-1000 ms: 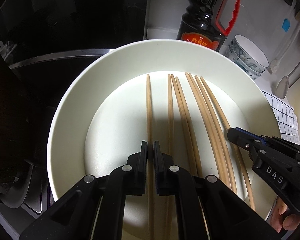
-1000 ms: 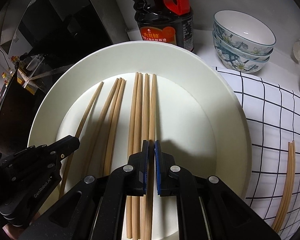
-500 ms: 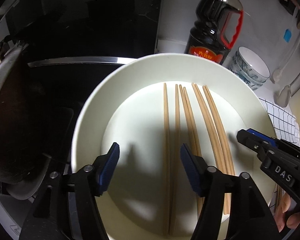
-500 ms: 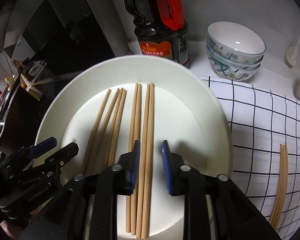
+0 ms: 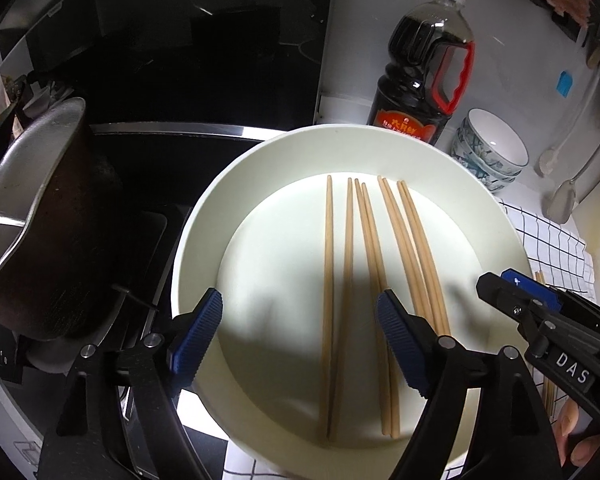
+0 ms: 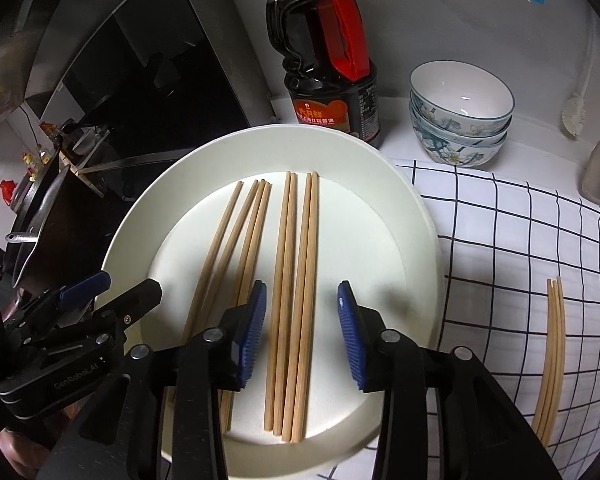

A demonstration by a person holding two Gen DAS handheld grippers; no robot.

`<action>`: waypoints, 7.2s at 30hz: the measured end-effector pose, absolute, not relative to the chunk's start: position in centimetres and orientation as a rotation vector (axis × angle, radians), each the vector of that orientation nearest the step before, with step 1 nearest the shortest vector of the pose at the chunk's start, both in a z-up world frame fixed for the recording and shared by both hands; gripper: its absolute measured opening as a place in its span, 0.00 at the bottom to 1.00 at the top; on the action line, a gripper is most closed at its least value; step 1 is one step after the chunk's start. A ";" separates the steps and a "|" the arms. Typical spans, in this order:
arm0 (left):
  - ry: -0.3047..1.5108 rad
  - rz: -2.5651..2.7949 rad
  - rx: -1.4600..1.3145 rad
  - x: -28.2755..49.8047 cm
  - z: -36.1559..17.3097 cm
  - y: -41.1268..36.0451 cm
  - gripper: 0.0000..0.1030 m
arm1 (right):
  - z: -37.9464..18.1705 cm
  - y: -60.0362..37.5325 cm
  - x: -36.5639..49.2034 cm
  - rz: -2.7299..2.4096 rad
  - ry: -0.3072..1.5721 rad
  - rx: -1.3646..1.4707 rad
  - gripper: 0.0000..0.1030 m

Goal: Organize utensils
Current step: 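Move both open grippers back from the dish to the chopstick pile, then close the right gripper on a chopstick while the left gripper grasps another chopstick, then lift both held chopsticks and carry them over the oval dish, then open the right gripper to drop its chopstick while the left gripper releases its chopstick, then move both open grippers back from the dish to the last two chopsticks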

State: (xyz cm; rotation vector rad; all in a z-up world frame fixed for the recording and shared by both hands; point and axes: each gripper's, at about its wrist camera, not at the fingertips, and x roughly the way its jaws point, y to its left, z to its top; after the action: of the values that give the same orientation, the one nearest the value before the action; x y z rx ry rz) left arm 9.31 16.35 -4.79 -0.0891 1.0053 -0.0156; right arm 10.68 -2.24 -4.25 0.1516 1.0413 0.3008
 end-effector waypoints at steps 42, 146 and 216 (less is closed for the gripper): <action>0.930 -0.287 0.017 -0.8 -2.4 -1.8 0.89 | -5.0 -21.4 -4.6 0.045 0.989 0.258 0.52; 1.047 -0.407 0.110 2.5 -8.1 -13.6 0.07 | -8.9 -30.0 -1.7 -0.001 0.962 0.249 0.06; 1.040 -0.037 -0.114 8.7 -4.6 15.8 0.82 | -3.3 -1.4 9.0 0.295 1.028 0.116 0.38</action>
State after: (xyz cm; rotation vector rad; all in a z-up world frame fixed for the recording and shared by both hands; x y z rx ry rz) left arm 8.71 15.83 -4.61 -0.1137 1.0405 -0.0373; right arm 8.96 -1.43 -3.29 0.1160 1.0277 0.2947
